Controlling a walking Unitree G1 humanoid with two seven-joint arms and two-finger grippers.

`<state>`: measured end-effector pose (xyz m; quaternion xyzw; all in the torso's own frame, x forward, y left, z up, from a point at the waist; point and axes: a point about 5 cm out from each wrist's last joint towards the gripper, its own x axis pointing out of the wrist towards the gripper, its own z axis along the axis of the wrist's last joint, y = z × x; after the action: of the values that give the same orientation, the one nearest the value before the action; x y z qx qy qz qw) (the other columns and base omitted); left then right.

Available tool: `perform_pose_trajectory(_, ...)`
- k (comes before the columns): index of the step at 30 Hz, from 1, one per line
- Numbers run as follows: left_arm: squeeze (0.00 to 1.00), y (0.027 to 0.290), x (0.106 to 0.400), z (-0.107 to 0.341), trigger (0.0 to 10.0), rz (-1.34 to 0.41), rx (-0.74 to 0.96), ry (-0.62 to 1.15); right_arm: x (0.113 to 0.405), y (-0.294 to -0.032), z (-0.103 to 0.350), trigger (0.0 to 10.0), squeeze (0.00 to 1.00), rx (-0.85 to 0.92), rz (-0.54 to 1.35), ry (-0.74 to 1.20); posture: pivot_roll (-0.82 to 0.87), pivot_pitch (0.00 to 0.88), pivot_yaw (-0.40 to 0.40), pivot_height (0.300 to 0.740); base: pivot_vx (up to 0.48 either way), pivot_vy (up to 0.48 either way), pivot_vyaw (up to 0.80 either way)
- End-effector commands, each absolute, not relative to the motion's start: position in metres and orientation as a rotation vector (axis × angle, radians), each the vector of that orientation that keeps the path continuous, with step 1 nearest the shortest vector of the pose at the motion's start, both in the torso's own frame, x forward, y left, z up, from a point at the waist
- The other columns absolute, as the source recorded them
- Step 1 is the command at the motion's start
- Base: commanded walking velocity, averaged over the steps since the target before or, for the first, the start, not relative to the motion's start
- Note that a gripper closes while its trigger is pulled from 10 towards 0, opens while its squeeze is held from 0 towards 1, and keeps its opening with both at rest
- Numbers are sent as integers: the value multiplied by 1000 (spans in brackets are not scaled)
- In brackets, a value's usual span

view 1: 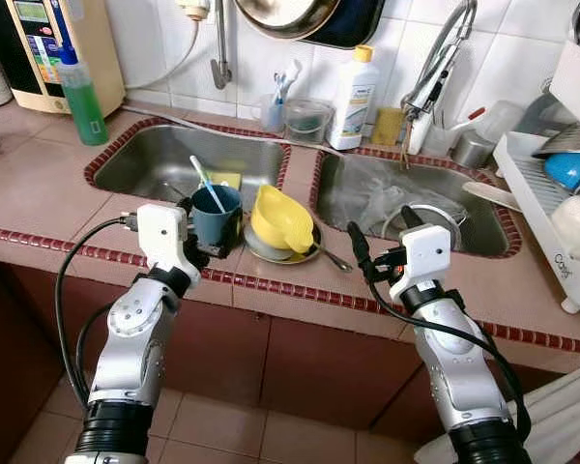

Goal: Kitchen organization

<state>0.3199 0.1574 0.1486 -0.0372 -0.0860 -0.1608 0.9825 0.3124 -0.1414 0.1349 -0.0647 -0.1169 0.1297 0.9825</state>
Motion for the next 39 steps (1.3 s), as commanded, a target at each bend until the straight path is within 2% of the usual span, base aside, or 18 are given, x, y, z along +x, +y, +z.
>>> perform_pose_trajectory(1,0,156,319,152,10000,-328,-73,-190,315,-144,139,10000,0,-133,257,-242,-79,0,-65,740,0,0,0)
perform_pose_trajectory(27,0,158,320,149,10000,-321,-82,-167,316,-143,141,10000,0,-132,259,-253,-80,0,-62,740,0,0,0)
perform_pose_trajectory(39,0,157,321,149,10000,-325,-85,-166,317,-141,143,10000,0,-136,271,-258,-78,0,-66,740,0,349,0)
